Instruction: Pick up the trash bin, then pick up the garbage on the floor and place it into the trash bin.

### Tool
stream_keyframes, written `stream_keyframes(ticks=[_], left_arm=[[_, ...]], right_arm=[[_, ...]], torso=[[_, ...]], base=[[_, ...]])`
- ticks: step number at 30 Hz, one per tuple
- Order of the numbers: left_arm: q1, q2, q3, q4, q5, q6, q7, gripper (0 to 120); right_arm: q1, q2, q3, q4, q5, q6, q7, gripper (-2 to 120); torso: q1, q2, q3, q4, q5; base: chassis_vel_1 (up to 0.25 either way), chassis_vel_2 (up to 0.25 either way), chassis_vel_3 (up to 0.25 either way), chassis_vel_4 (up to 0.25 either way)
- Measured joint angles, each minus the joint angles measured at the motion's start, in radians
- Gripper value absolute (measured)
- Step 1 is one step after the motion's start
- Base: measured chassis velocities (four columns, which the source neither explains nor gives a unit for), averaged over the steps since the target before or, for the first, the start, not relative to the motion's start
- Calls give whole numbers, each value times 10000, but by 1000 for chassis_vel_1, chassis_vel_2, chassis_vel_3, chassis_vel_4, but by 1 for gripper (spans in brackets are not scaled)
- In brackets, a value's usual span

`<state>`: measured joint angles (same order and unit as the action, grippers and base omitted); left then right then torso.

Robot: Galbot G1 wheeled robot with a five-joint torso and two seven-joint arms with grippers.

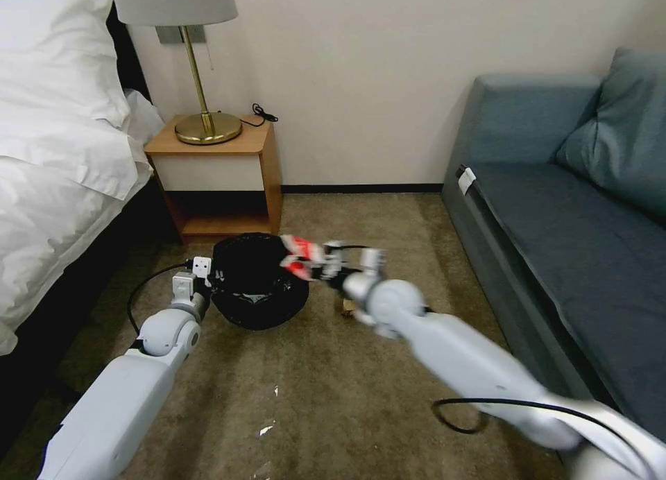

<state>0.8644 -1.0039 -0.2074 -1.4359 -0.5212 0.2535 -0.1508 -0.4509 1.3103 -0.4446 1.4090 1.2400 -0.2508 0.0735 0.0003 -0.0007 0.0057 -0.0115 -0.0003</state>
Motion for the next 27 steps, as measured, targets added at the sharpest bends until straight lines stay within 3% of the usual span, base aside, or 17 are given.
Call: stream_keyframes(ticks=[3,13,17,19,20,27], left_arm=[[-24,18,-40,36,-9,0,7,0],[59,107,-140,-78,-87,0,-12,0],[158,119,-185,-106,-77,0,-21,0],[164,119,-192,-106,-75,0,-23,0],[186,118,-216,-109,-61,0,-28,0],[299,106,-279,-126,-15,-4,-34,0]], right_arm=[[239,566,-470,-437,-110,139,-52,0],[148,748,-772,-1482,-926,643,-275,1],[122,800,-762,-1730,-1119,790,-229,19],[121,800,-759,-1737,-1142,796,-225,22],[116,801,-746,-1747,-1225,802,-194,30],[50,799,-724,-1740,-1326,841,-106,50]], torso=[[0,1,-1,-4,-1],[-1,0,-1,-9,1],[0,0,-1,-6,2],[-1,0,-1,-5,2],[-1,1,-1,-6,3],[-1,1,-1,-6,3]], base=[[0,0,0,0],[0,0,0,0],[0,0,0,0],[0,0,0,0],[0,0,0,0],[0,0,0,0]])
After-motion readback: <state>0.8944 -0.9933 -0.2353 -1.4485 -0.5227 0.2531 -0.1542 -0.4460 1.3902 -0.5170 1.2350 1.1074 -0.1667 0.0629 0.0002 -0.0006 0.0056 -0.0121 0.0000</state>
